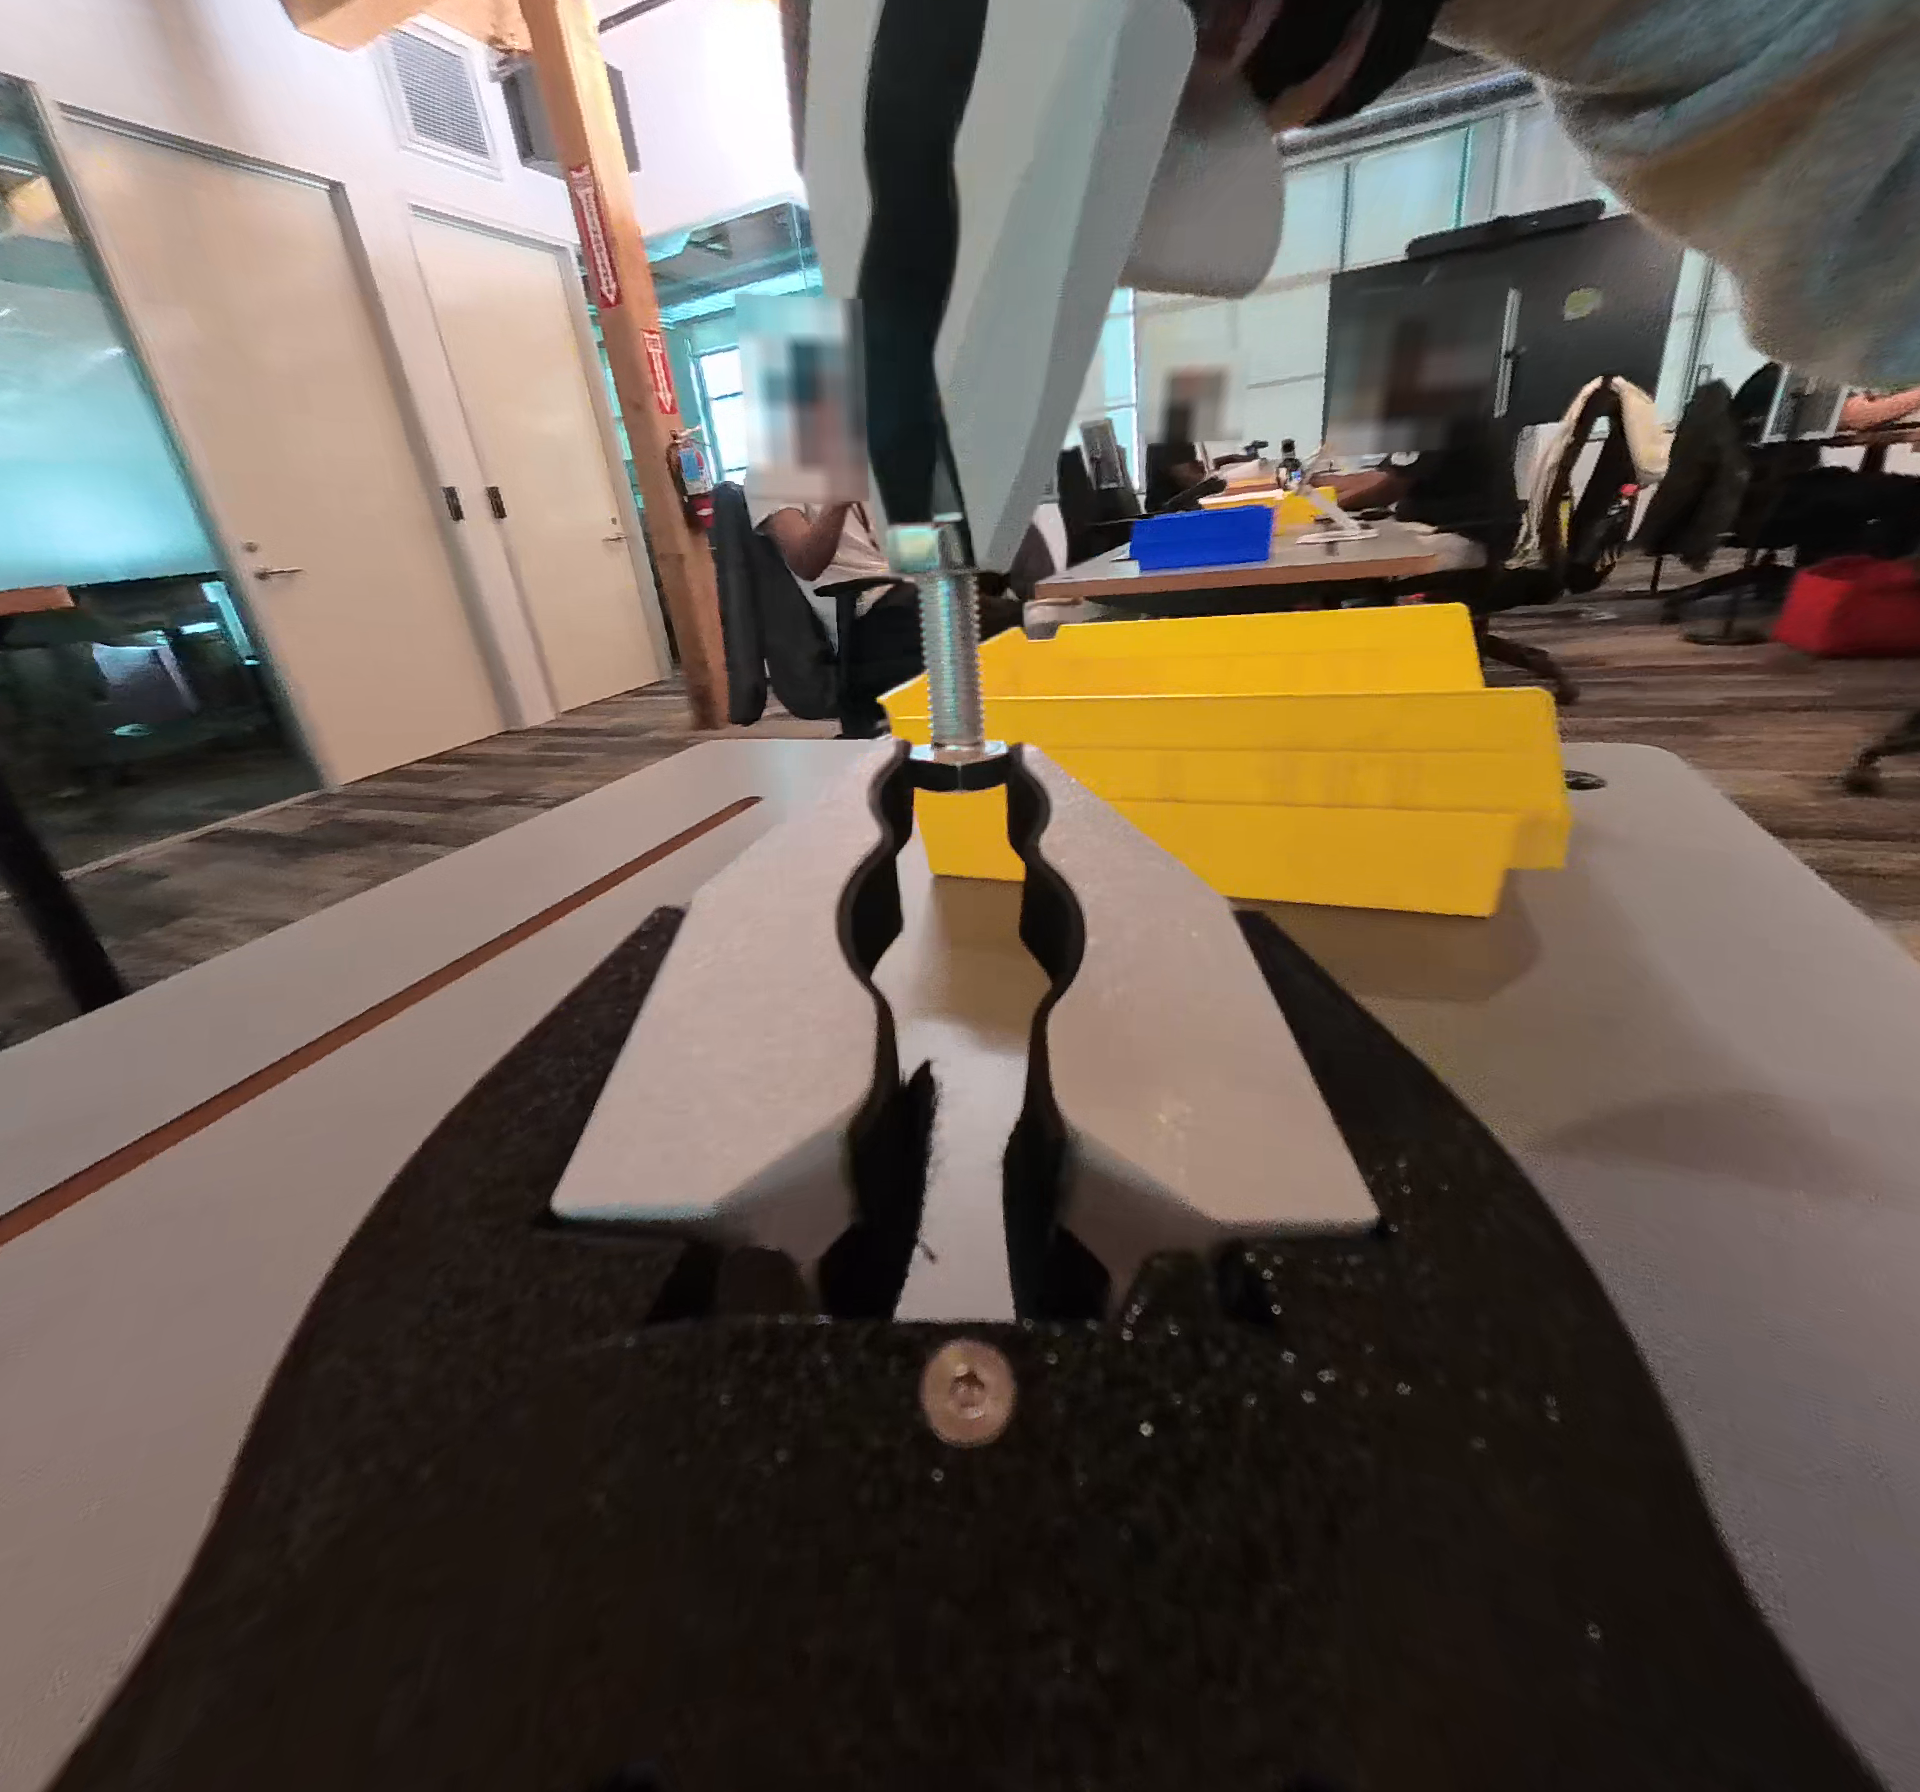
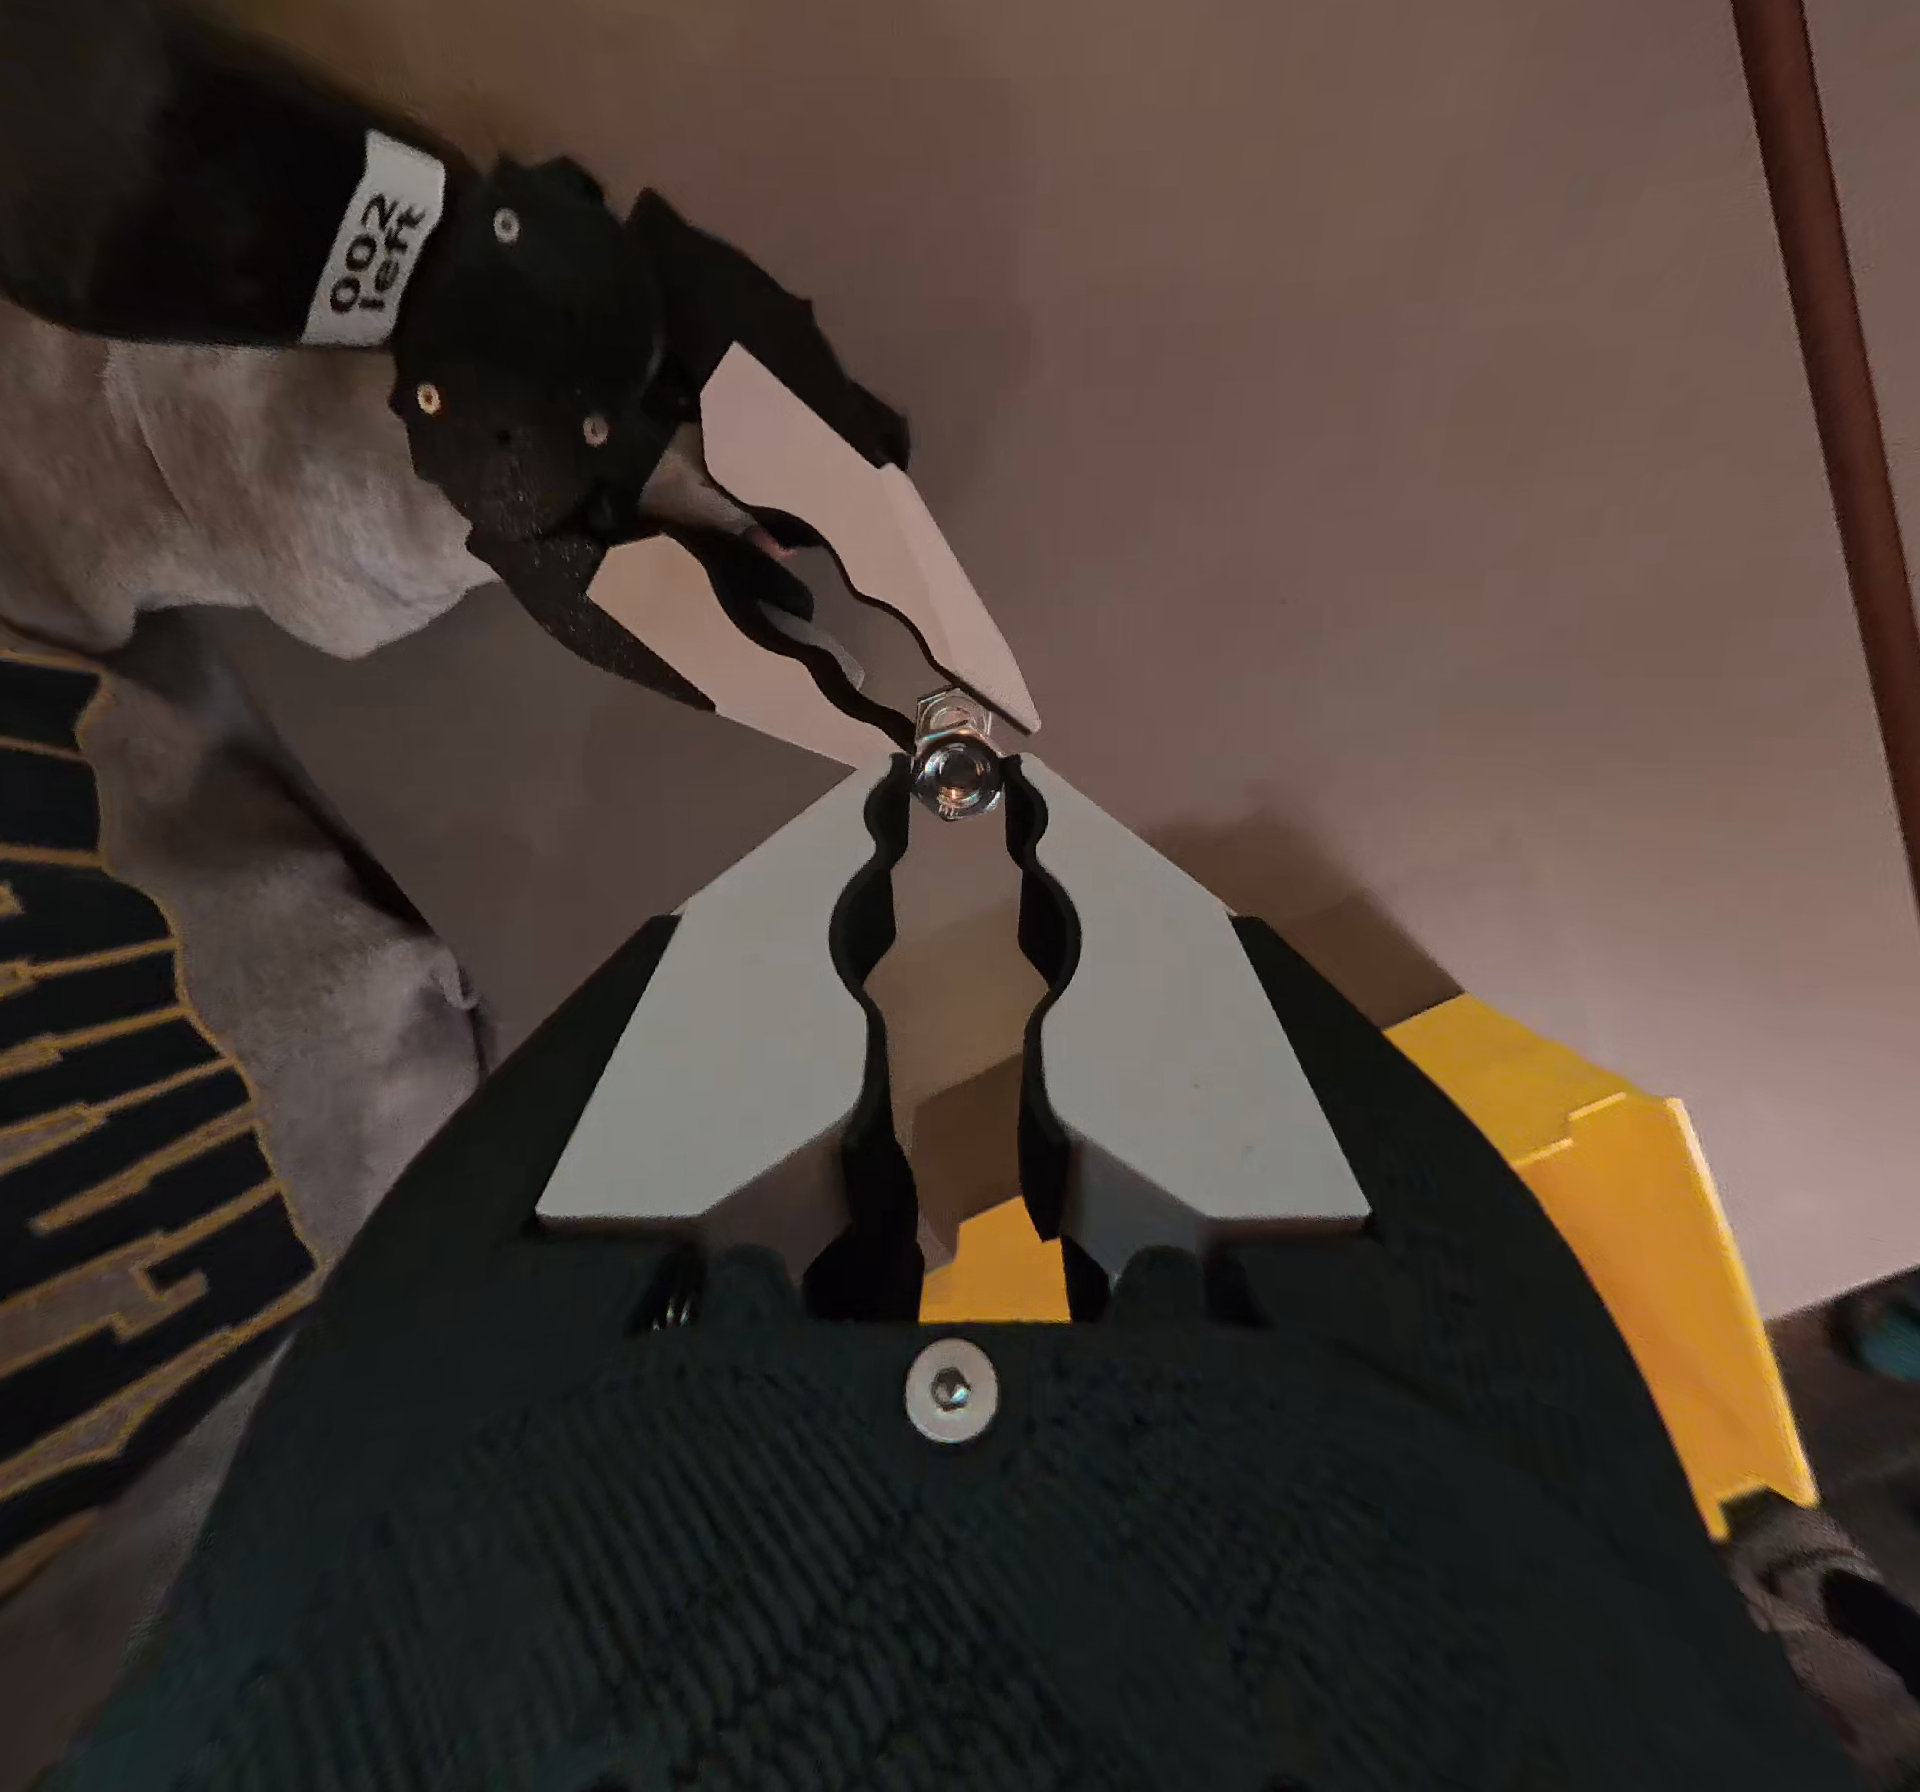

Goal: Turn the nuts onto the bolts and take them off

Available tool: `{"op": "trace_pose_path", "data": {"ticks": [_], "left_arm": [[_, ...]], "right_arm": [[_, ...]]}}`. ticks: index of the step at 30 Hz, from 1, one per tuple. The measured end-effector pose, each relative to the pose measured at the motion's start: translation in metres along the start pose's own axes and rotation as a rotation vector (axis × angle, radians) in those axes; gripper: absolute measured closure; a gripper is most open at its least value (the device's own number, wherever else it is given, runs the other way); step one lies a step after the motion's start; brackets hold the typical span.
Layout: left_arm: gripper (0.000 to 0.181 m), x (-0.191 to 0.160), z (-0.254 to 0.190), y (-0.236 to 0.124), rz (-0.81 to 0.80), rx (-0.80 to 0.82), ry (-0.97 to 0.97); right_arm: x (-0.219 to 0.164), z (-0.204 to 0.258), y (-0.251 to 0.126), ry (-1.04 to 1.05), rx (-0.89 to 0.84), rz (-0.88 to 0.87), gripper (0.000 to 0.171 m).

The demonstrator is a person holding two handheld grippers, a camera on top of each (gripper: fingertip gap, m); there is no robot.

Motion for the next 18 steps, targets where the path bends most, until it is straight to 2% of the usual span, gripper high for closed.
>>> {"op": "trace_pose_path", "data": {"ticks": [1, 11, 15, 18], "left_arm": [[0.167, 0.000, 0.000, 0.000, -0.004, -0.004, -0.010], [0.167, -0.002, 0.001, 0.000, -0.006, -0.017, -0.024], [0.167, -0.003, 0.001, 0.000, -0.009, -0.029, -0.025], [0.166, -0.001, 0.002, -0.001, -0.028, -0.047, -0.062]], "right_arm": [[0.000, -0.001, 0.000, 0.005, 0.006, -0.005, 0.154], [-0.002, -0.002, 0.002, 0.025, 0.012, -0.031, 0.154], [-0.003, -0.001, -0.003, 0.011, -0.003, -0.043, 0.129], [0.001, 0.001, -0.024, -0.020, -0.018, -0.229, 0.106]]}}
Point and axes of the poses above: each gripper's, where its closed fingertips meet, y out along the fingers, x out of its top, z = x × y across the jaws, the point moved 7 cm from there along -y, back along the fingers, and after that the axes turned 1 degree about -y, right-handed, at the moved point
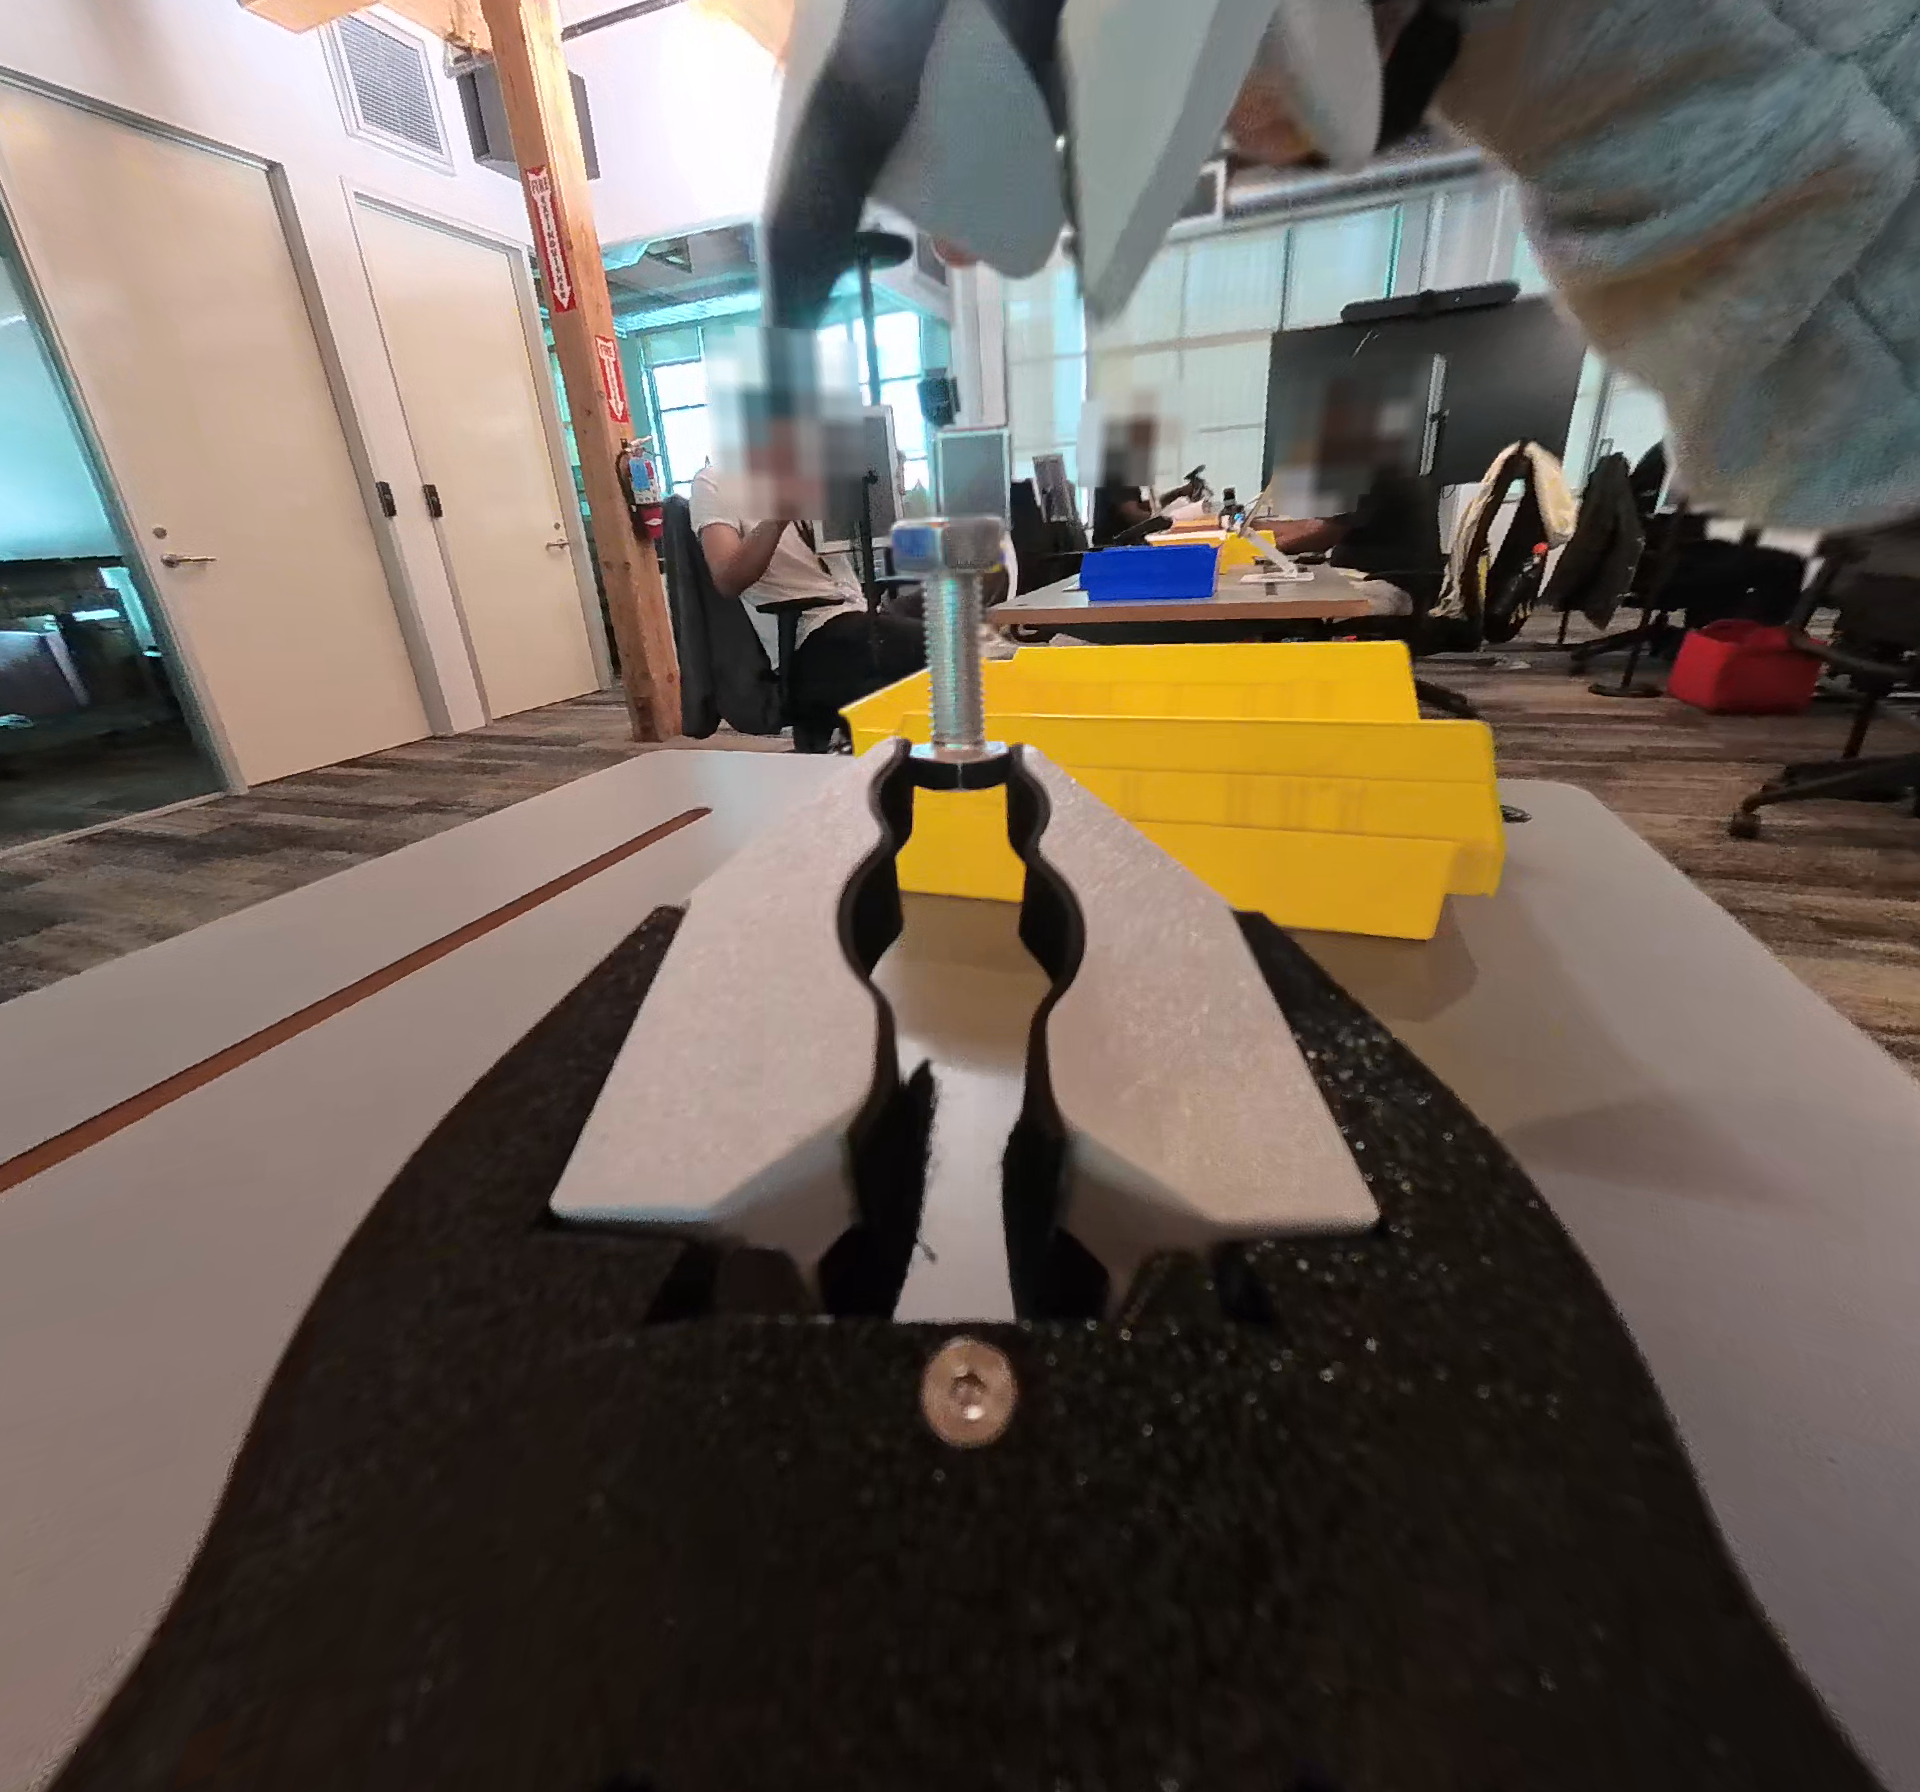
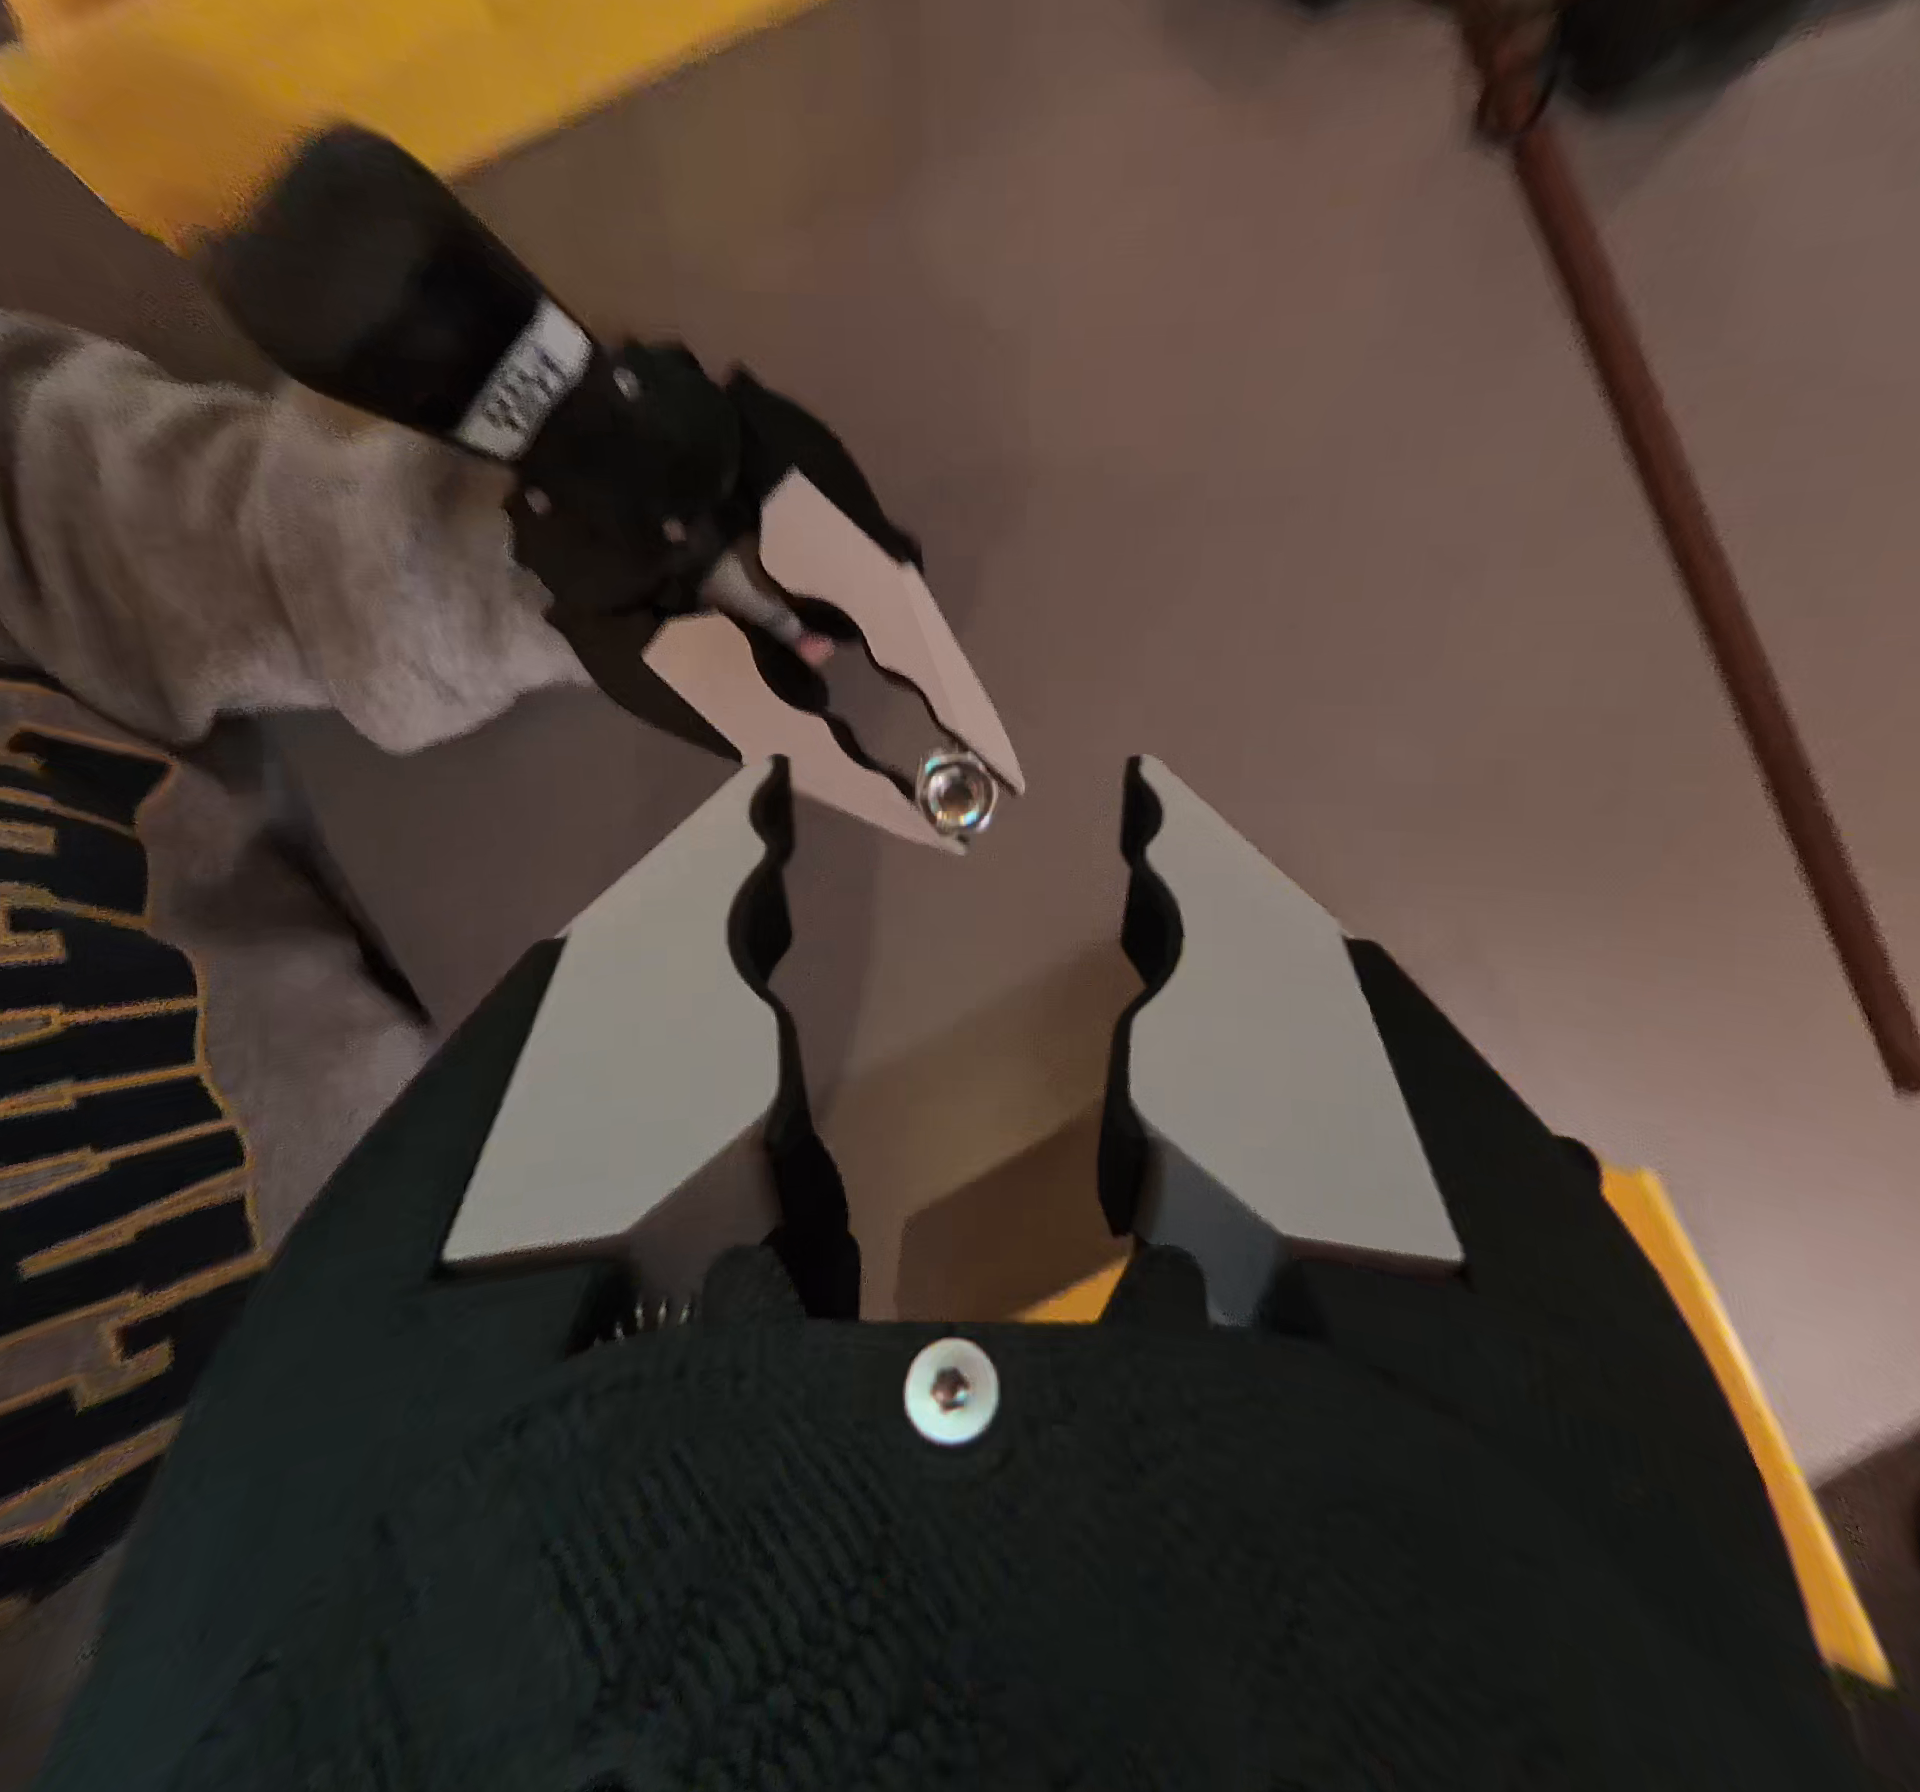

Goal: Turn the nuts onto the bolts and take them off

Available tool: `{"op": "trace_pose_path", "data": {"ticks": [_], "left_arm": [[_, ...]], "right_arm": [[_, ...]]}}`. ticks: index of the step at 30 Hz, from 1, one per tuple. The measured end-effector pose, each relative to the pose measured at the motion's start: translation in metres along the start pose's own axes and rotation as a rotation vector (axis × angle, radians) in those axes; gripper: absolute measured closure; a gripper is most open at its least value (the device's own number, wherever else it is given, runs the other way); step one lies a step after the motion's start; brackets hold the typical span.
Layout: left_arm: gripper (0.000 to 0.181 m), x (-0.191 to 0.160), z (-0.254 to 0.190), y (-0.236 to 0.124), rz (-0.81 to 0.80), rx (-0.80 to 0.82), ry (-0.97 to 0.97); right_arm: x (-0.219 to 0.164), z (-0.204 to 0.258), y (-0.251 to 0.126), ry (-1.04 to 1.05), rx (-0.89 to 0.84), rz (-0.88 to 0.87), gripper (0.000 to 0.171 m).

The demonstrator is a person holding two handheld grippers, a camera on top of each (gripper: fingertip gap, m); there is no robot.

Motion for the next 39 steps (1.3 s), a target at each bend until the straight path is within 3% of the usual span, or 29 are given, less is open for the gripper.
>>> {"op": "trace_pose_path", "data": {"ticks": [5, 8, 14, 18, 22, 31, 39], "left_arm": [[0.167, 0.007, -0.005, -0.002, -0.086, -0.190, -0.129], [0.166, 0.007, -0.009, -0.002, -0.105, -0.342, -0.218], [0.166, -0.003, 0.004, -0.004, -0.046, -0.413, -0.272], [0.166, -0.016, 0.007, -0.003, 0.040, -0.419, -0.259], [0.166, -0.020, 0.006, 0.001, 0.069, -0.440, -0.265], [0.166, -0.023, 0.004, 0.003, 0.104, -0.450, -0.252], [0.166, -0.021, -0.007, 0.000, 0.099, -0.563, -0.246]], "right_arm": [[-0.010, 0.018, -0.003, -0.169, -0.052, -0.606, 0.067], [-0.032, 0.033, 0.019, -0.214, -0.028, -0.867, 0.066], [-0.054, 0.026, 0.048, -0.100, 0.061, -1.173, 0.066], [-0.066, 0.013, 0.067, -0.031, 0.122, -1.219, 0.073], [-0.070, 0.013, 0.080, -0.033, 0.152, -1.147, 0.075], [-0.075, 0.010, 0.077, 0.012, 0.178, -1.119, 0.088], [-0.084, 0.010, 0.070, 0.031, 0.345, -1.124, 0.124]]}}
Point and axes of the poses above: each gripper's, where its closed fingertips meet, y out along the fingers, x out of its top, z = x × y across the jaws, the point moved 7 cm from there along -y, back along the fingers, and after that the axes turned 1 degree about -y, right-handed, at the moved point
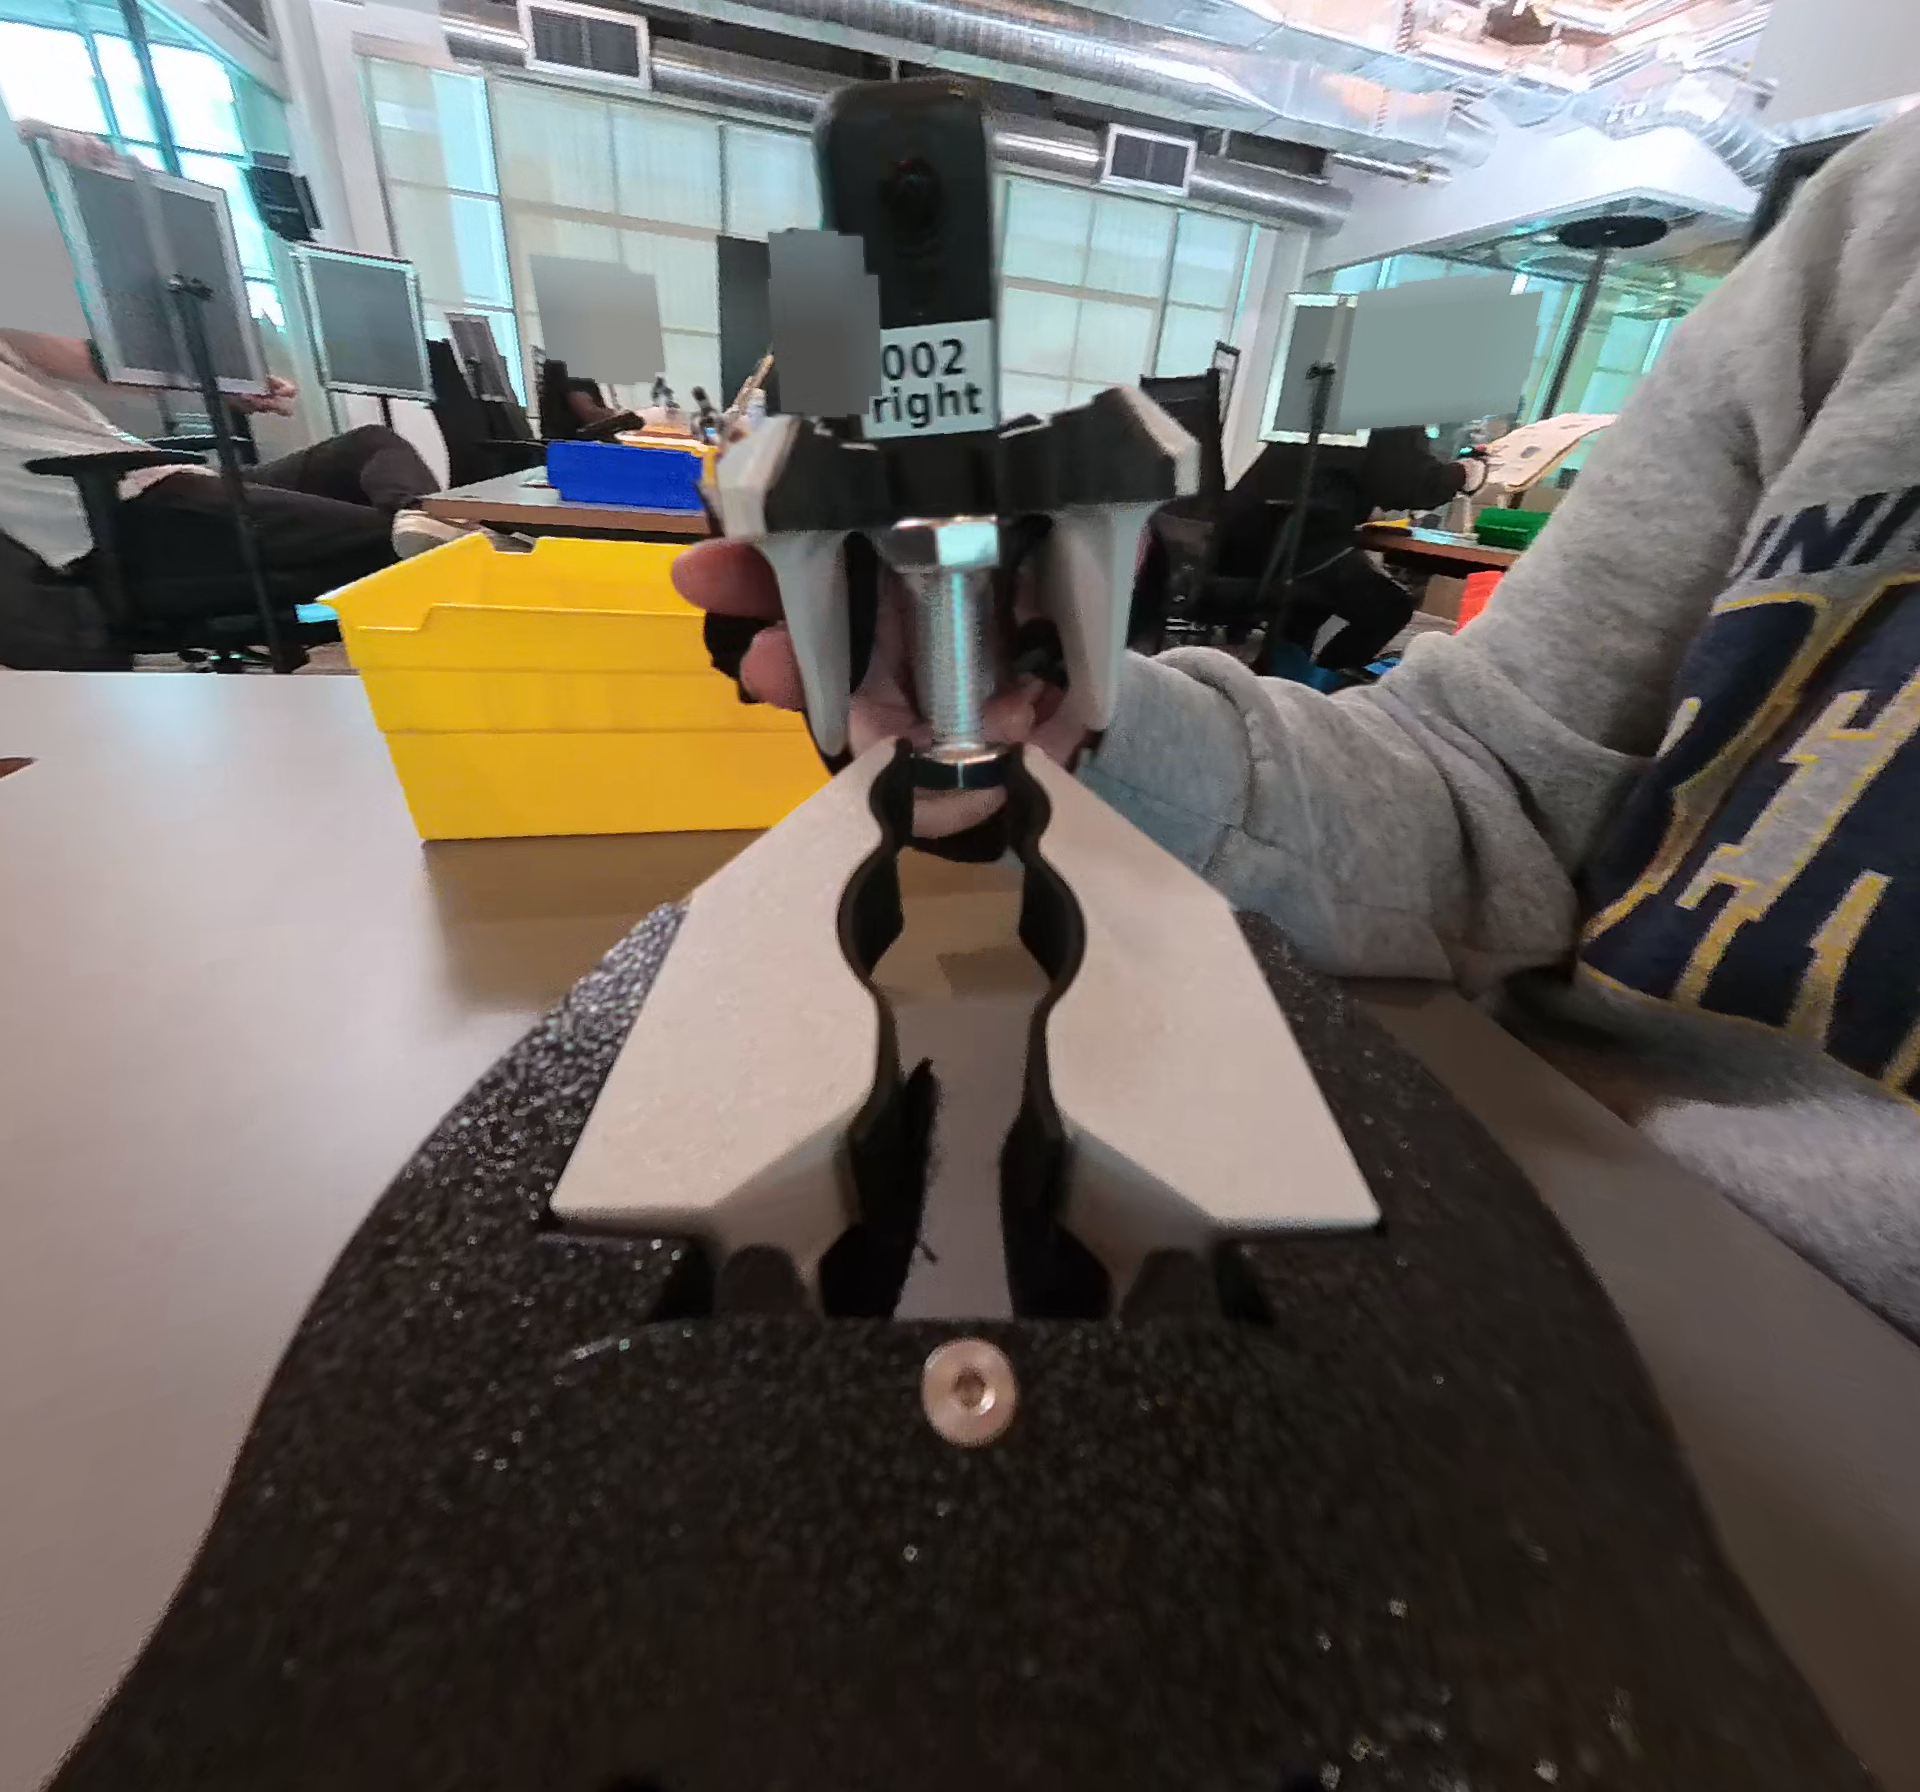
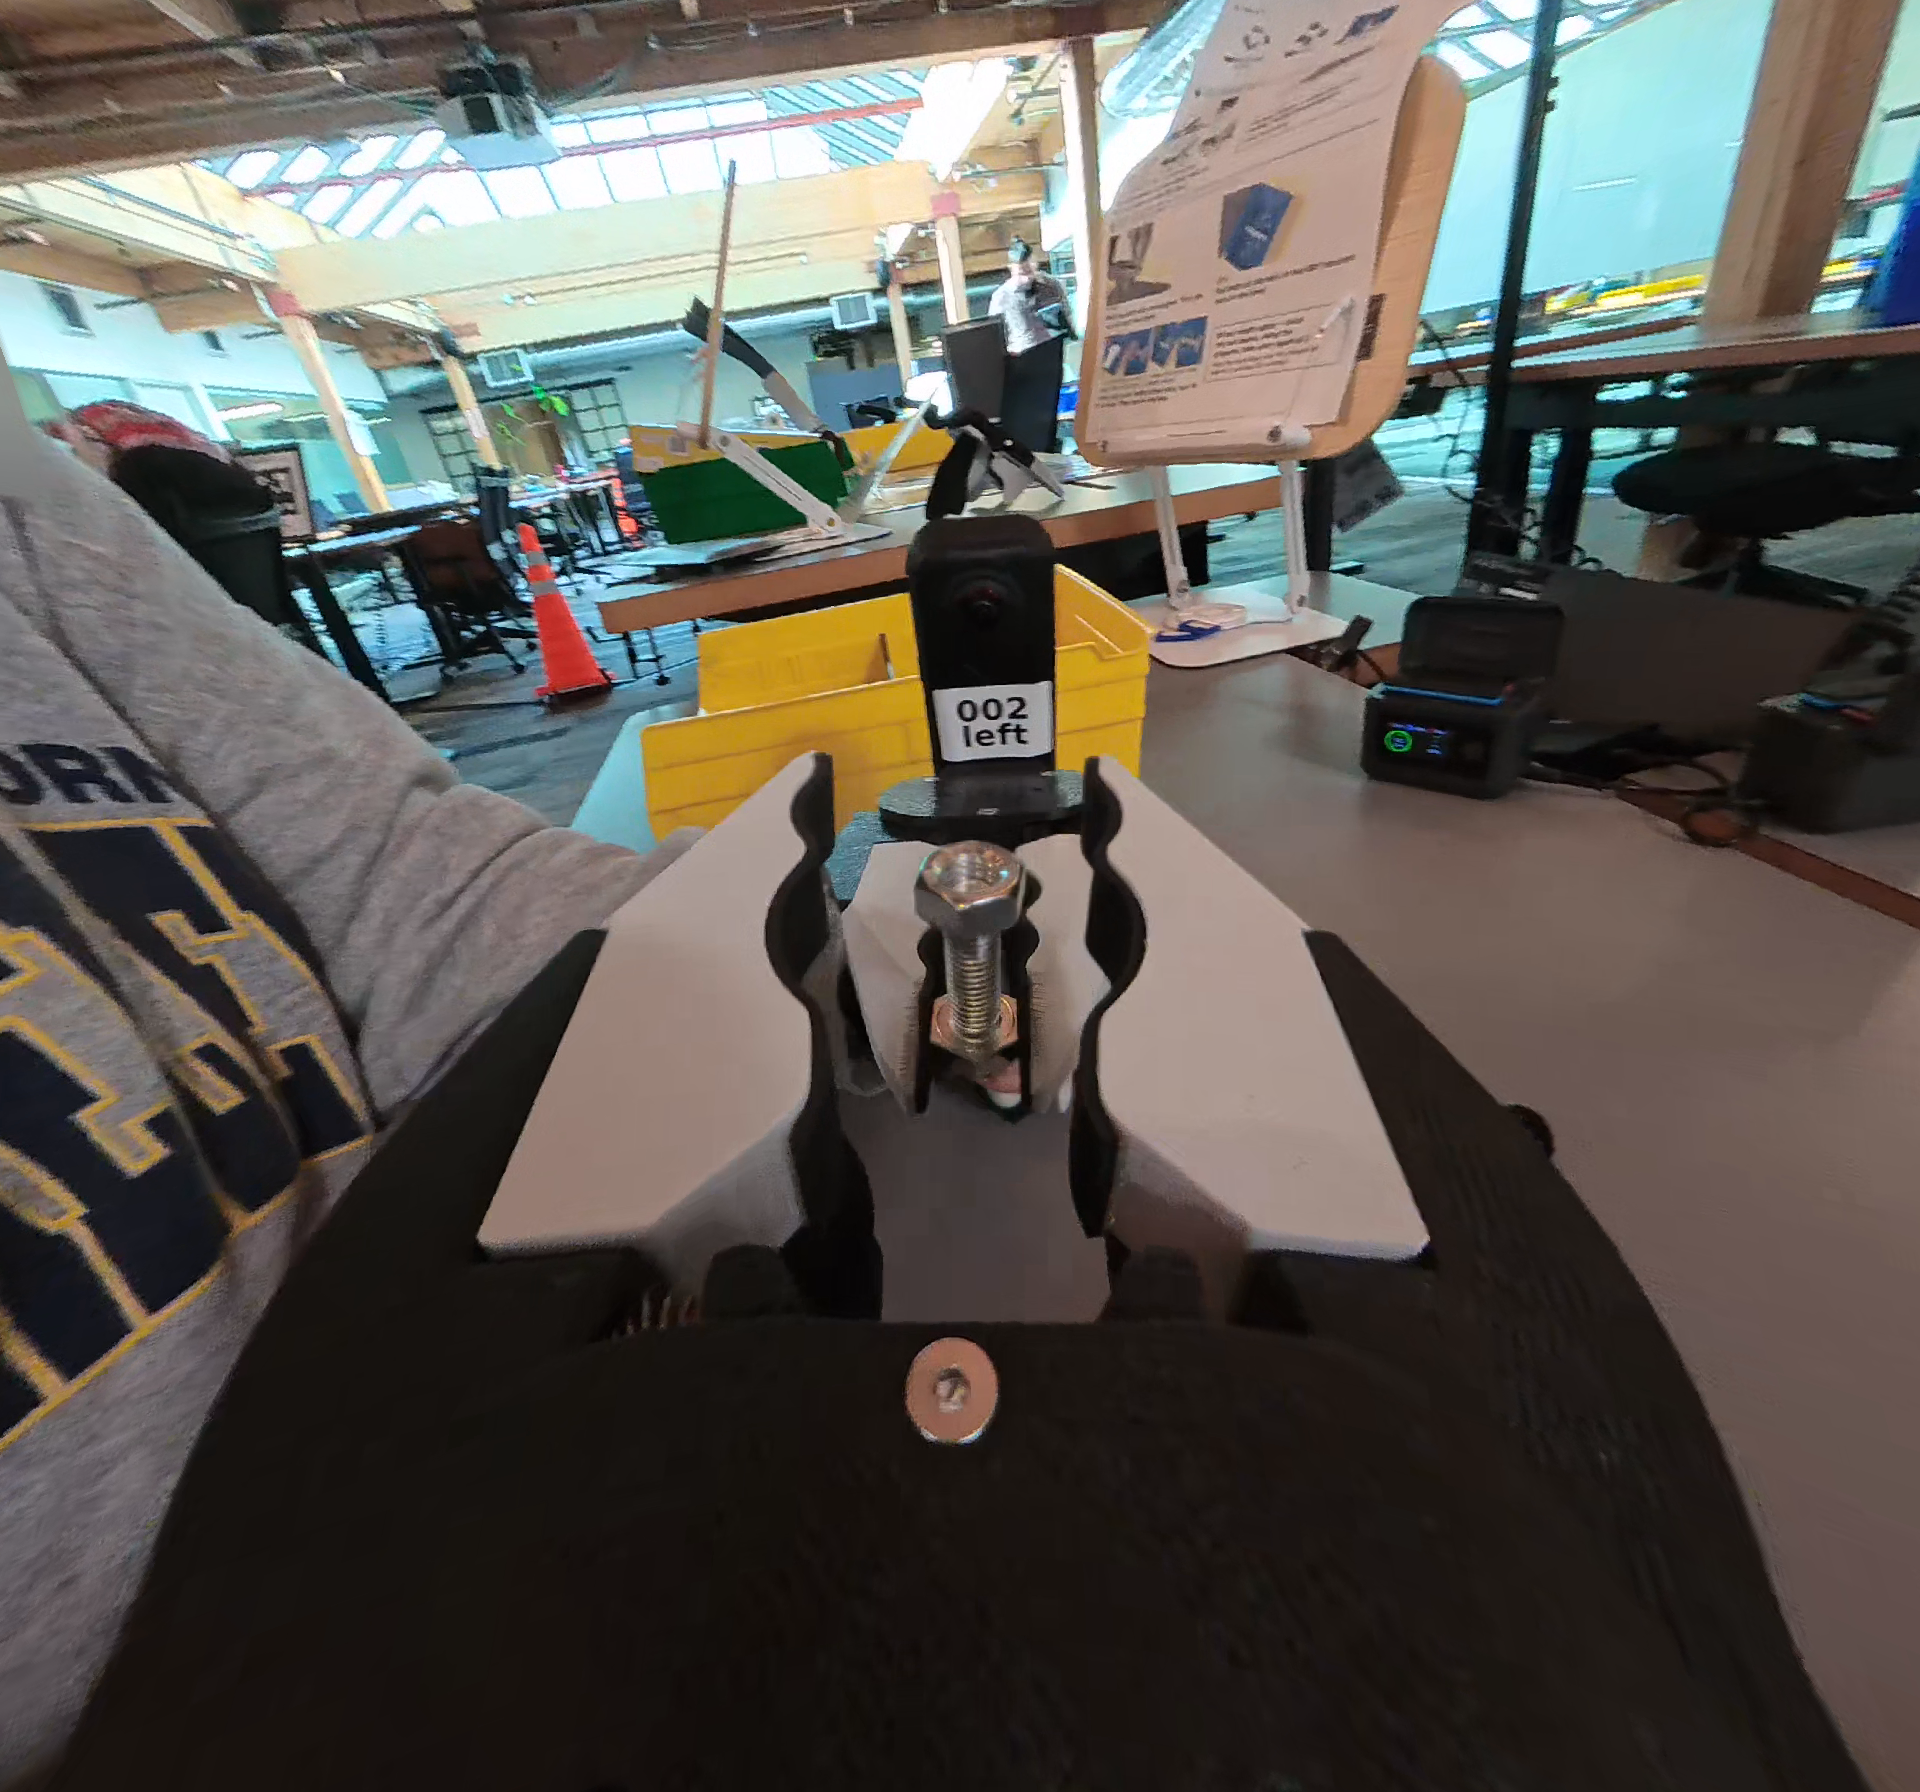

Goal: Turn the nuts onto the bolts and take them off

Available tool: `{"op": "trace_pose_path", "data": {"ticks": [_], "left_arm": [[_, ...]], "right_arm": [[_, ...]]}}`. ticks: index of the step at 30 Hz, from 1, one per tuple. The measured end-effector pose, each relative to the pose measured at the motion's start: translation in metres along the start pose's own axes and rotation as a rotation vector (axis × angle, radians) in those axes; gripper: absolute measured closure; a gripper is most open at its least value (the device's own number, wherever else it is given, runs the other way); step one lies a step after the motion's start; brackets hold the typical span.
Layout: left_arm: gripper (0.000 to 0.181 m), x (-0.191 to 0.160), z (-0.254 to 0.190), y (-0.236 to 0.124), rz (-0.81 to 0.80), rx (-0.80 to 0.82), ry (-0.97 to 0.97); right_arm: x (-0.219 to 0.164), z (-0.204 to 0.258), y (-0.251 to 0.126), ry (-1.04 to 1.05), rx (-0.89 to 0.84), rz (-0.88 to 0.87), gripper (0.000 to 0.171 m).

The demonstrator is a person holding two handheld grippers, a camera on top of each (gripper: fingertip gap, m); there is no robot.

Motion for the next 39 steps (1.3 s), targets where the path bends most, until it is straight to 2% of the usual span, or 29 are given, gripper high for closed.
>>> {"op": "trace_pose_path", "data": {"ticks": [4, 11, 14, 20, 23, 29, 32, 34, 39], "left_arm": [[0.166, -0.001, -0.002, 0.001, 0.004, -0.030, -0.005], [0.166, 0.001, -0.001, -0.001, -0.021, -0.041, -0.023], [0.166, 0.000, -0.003, 0.001, -0.005, -0.050, -0.019], [0.166, 0.002, -0.008, 0.004, -0.052, -0.117, -0.054], [0.166, 0.005, -0.005, 0.005, -0.078, -0.027, -0.013], [0.166, 0.009, 0.006, 0.007, -0.085, 0.353, 0.118], [0.166, 0.009, 0.007, 0.008, -0.049, 0.486, 0.188], [0.166, 0.010, 0.007, 0.009, -0.026, 0.534, 0.221], [0.166, 0.006, 0.010, 0.009, -0.032, 0.504, 0.171]], "right_arm": [[-0.003, 0.001, -0.002, 0.015, 0.039, 0.024, 0.135], [-0.002, 0.004, -0.002, -0.026, 0.041, 0.028, 0.143], [-0.003, 0.004, -0.003, -0.051, 0.031, 0.031, 0.155], [-0.001, 0.011, -0.002, -0.112, 0.074, -0.010, 0.155], [0.003, 0.007, -0.002, -0.134, -0.009, -0.033, 0.155], [0.007, -0.009, 0.003, -0.133, -0.363, -0.086, 0.155], [0.005, -0.011, 0.006, -0.137, -0.491, -0.107, 0.155], [0.005, -0.011, 0.006, -0.148, -0.523, -0.110, 0.155], [0.003, -0.015, 0.004, -0.109, -0.515, -0.096, 0.155]]}}
Point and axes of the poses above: each gripper's, where its closed fingertips meet, y out along the fingers, x out of its top, z = x × y across the jaws, the point moved 7 cm from there along -y, back along the fingers, and after that the axes turned 1 degree about -y, right-handed, at the moved point
